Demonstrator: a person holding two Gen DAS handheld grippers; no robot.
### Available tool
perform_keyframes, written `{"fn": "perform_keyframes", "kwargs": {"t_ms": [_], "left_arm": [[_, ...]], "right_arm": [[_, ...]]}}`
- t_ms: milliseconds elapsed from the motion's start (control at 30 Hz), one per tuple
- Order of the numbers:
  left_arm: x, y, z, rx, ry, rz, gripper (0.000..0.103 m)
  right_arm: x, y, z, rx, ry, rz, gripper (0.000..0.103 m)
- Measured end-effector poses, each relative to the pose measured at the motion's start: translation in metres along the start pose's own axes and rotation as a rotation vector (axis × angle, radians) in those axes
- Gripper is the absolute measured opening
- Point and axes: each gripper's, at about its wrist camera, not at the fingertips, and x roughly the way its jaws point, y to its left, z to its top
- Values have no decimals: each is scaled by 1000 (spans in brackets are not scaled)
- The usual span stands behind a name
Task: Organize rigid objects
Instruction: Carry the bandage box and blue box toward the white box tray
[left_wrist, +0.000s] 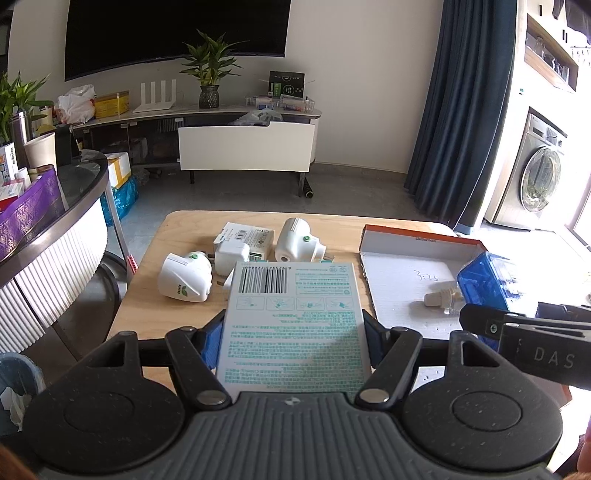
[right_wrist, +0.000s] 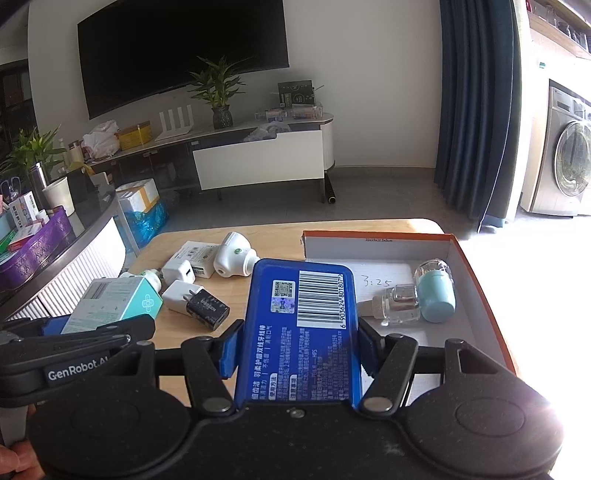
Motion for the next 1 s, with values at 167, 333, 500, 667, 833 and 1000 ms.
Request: {"fn": "perform_keyframes", "kwargs": {"t_ms": [167, 333, 500, 667, 833, 1000], "left_arm": [[-2, -11, -1, 15, -3, -22, 71], [-1, -21, 0, 27, -2, -50, 71], [0, -33, 0, 51, 1, -77, 71], [2, -45, 1, 69, 4, -106, 71], [6, -57, 3, 91, 16, -139, 71], [8, -72, 4, 114, 12, -165, 72]], "right_arm": [[-9, -12, -1, 13, -9, -21, 74], [-16, -21, -1, 29, -16, -43, 74], [-22, -33, -1, 48, -23, -63, 74], [-29, -45, -2, 67, -30, -87, 74], [-35, -59, -3, 95, -33, -113, 74], [-39, -74, -5, 128, -39, -140, 74]]}}
